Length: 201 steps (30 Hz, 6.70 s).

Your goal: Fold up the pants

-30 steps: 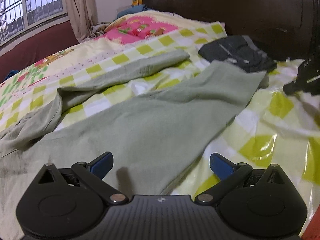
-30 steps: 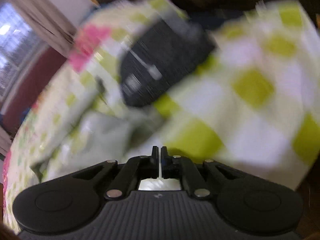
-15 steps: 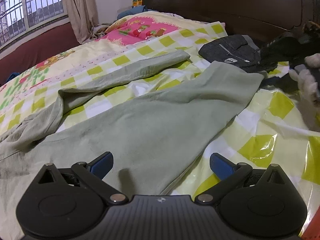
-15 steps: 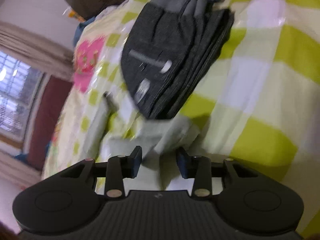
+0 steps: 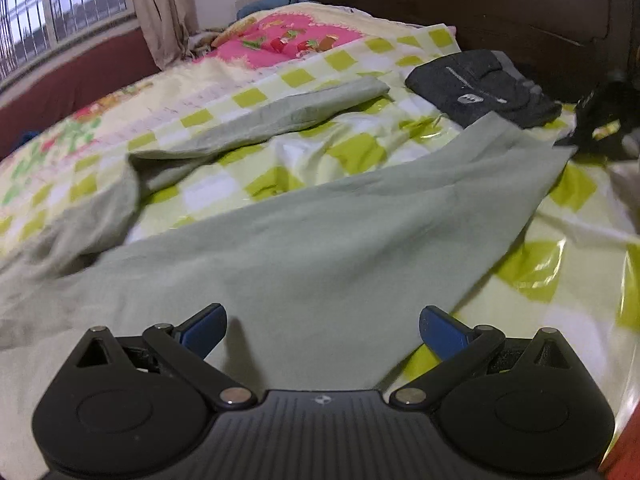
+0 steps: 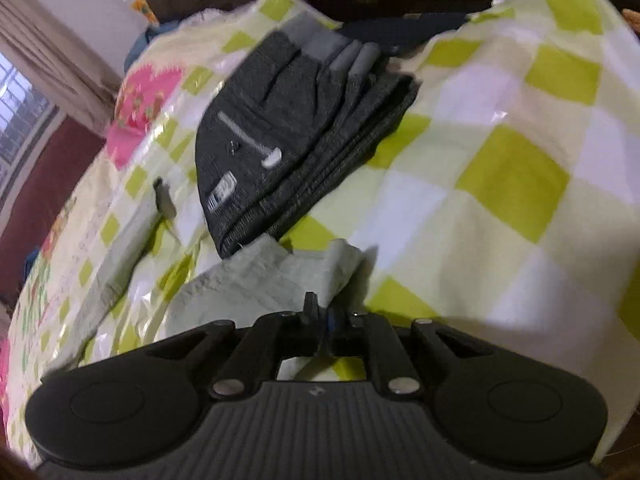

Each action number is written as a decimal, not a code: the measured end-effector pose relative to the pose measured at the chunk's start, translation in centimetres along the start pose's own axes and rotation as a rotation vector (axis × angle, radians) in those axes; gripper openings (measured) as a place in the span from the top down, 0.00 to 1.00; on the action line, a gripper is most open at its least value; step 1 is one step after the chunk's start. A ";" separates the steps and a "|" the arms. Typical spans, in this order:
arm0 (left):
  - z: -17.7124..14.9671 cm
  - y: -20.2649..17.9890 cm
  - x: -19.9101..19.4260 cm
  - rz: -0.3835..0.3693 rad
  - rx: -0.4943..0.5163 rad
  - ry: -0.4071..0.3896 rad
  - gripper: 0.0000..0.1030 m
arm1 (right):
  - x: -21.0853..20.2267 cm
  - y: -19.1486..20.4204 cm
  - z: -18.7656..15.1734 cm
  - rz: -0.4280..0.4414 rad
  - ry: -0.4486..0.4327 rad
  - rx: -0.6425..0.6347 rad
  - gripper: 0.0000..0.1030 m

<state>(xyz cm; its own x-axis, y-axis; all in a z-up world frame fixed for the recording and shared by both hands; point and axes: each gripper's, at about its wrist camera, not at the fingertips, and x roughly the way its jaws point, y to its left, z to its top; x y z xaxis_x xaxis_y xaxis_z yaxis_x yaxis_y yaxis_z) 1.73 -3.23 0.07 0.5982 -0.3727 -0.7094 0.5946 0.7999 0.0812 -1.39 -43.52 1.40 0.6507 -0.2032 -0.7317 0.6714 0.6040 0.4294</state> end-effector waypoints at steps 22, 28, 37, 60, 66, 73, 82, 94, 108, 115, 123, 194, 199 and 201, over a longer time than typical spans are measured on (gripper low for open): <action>-1.5 26.4 -5.1 0.469 -0.119 -0.017 0.00 | 6.2 38.6 -13.0 0.546 0.211 -1.201 0.69; -0.4 35.4 0.5 0.348 -0.099 0.099 0.00 | 12.5 47.4 -17.9 0.647 0.353 -1.476 0.65; -0.7 38.7 4.9 0.214 -0.033 0.200 0.00 | 19.0 49.6 -20.1 0.636 0.514 -1.598 0.59; -0.6 39.7 3.6 0.193 -0.113 0.132 0.69 | 16.9 49.2 -21.5 0.581 0.412 -1.579 0.98; -0.1 37.0 -3.7 0.235 -0.126 -0.010 0.71 | 9.4 47.4 -18.4 0.683 0.296 -1.464 0.98; -4.9 29.9 -13.9 0.183 -0.199 -0.091 0.71 | -1.4 39.2 -18.2 0.783 0.325 -1.350 0.98; -12.5 26.1 -14.4 0.160 -0.331 0.029 0.70 | -2.0 32.3 -25.9 0.697 0.635 -1.332 0.98; -14.6 24.8 -16.5 0.234 -0.281 0.026 0.70 | -5.1 30.9 -29.1 0.736 0.603 -1.408 0.98; -19.0 21.7 -17.2 0.328 -0.255 0.171 0.57 | -5.1 28.4 -30.1 0.656 0.601 -1.500 0.88; -16.7 20.6 -19.2 0.351 -0.294 0.059 0.51 | -3.0 27.7 -30.1 0.562 0.587 -1.387 0.82; -11.9 17.8 -14.4 0.118 -0.246 0.057 0.48 | -3.1 28.7 -19.7 0.538 0.411 -1.135 0.76; -0.8 -2.7 -0.2 -0.092 0.186 0.049 0.60 | -0.4 -1.1 -1.0 0.270 0.151 0.071 0.91; -2.0 -3.3 0.1 -0.098 0.219 0.079 0.59 | -2.7 -3.6 -1.5 0.257 0.094 0.123 0.67; -1.9 -2.9 0.1 -0.107 0.192 0.083 0.58 | -2.8 -4.0 -1.8 0.276 0.095 0.133 0.66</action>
<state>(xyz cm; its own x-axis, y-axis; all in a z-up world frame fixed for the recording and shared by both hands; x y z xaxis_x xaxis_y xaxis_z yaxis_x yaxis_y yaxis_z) -1.01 -4.69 -1.56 0.4847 -0.4047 -0.7754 0.7483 0.6509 0.1281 -6.50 -43.98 0.81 0.7827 0.0308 -0.6217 0.5190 0.5190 0.6791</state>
